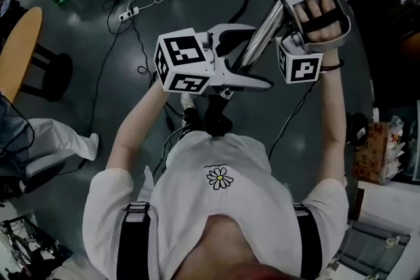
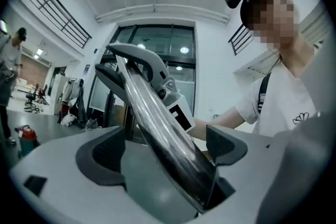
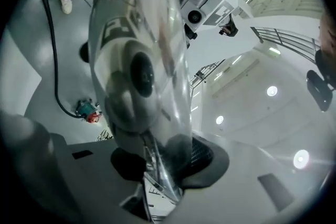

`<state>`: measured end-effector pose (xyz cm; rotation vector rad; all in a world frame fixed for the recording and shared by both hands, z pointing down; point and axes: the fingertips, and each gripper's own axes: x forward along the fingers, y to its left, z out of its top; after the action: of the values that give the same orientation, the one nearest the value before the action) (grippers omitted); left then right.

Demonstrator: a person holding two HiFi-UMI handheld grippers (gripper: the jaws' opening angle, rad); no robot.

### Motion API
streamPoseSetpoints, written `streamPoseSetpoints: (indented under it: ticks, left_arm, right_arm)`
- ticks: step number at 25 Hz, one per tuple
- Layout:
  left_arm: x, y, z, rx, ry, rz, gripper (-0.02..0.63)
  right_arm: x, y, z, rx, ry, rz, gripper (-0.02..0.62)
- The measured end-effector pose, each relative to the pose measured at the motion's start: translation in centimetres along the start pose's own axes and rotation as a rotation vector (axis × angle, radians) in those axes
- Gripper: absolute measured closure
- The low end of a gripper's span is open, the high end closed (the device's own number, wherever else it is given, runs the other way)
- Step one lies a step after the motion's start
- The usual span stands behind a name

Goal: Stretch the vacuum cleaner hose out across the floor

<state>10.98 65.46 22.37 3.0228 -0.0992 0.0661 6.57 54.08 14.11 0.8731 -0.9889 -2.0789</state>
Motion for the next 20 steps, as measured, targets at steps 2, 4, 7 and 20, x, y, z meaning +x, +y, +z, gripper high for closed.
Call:
streamPoseSetpoints:
  ticks: [2, 4, 7, 20]
  left_arm:
    - [0.0, -0.6, -0.4, -0.024, 0.060, -0.065, 0.137]
    - [0.0, -1.2, -1.0, -0.035, 0.133, -0.108, 0.139]
    - [-0.2, -2.1, -1.5, -0.064, 0.150, -0.155, 0.266]
    - [-1.9, -0.8, -0.2, -0.361, -0.066, -0.256, 0.371]
  right_arm:
    - [0.6, -0.6, 0.8, 0.001, -0.020, -0.015, 0.451]
    - [1.1, -0.8, 1.5, 0.010, -0.041, -0.035, 0.451]
    - [1.2, -0.8, 2.1, 0.021, -0.056, -0.053, 0.451]
    - [2.7, -0.4, 2.8, 0.044, -0.091, -0.076, 0.451]
